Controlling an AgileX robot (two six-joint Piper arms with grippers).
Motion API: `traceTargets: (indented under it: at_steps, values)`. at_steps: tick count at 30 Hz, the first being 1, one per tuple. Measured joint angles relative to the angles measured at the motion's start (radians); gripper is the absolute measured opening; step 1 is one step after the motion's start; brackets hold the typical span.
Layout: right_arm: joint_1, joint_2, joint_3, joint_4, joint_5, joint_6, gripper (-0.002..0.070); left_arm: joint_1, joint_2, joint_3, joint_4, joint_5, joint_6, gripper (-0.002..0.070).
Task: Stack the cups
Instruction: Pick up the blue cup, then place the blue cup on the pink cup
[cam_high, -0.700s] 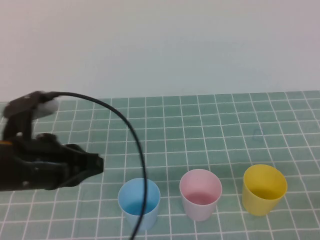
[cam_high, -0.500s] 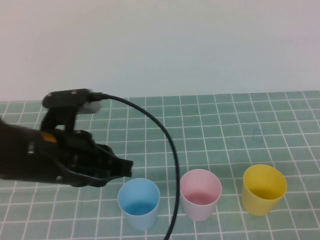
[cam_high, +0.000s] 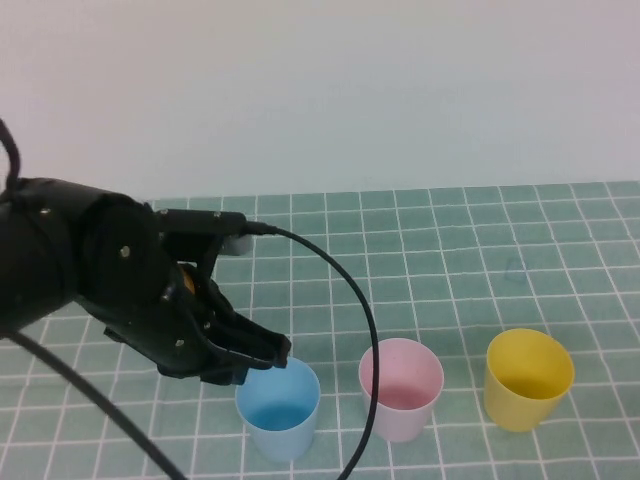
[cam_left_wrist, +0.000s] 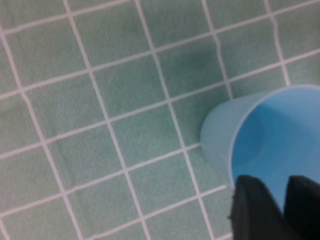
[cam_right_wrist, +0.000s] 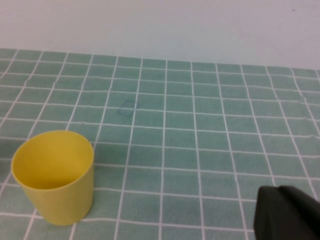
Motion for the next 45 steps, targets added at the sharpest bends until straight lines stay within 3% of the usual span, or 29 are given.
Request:
traceTargets:
  at_steps: [6, 15, 19, 26, 32, 38, 42, 45]
  values:
    - [0.000, 0.000, 0.000, 0.000, -0.002, 0.000, -0.0001, 0.000, 0.041, 0.000, 0.004, -0.012, 0.004, 0.0295]
    - [0.000, 0.000, 0.000, 0.001, -0.002, 0.000, -0.0001, 0.000, 0.124, 0.000, 0.021, -0.030, 0.007, 0.0334]
    - [0.000, 0.000, 0.000, 0.001, -0.002, 0.000, -0.0001, 0.000, 0.160, 0.000, 0.043, -0.045, 0.007, 0.0291]
    - [0.000, 0.000, 0.000, 0.001, -0.002, 0.000, -0.0001, -0.002, 0.166, 0.000, 0.073, -0.061, 0.011, 0.0041]
    - [0.000, 0.000, 0.000, 0.001, -0.002, 0.000, -0.0001, -0.002, 0.163, -0.054, 0.135, 0.007, 0.017, 0.0015]
    - [0.000, 0.000, 0.000, 0.001, -0.002, 0.000, -0.0001, -0.002, 0.084, -0.251, 0.197, 0.113, 0.018, 0.0015]
    - [0.000, 0.000, 0.000, 0.002, -0.002, 0.000, -0.0001, -0.006, 0.049, -0.394, 0.045, 0.149, 0.035, 0.0015]
    - [0.000, 0.000, 0.000, 0.002, -0.002, 0.000, -0.0001, -0.055, 0.049, -0.423, -0.088, 0.170, 0.160, 0.0015]
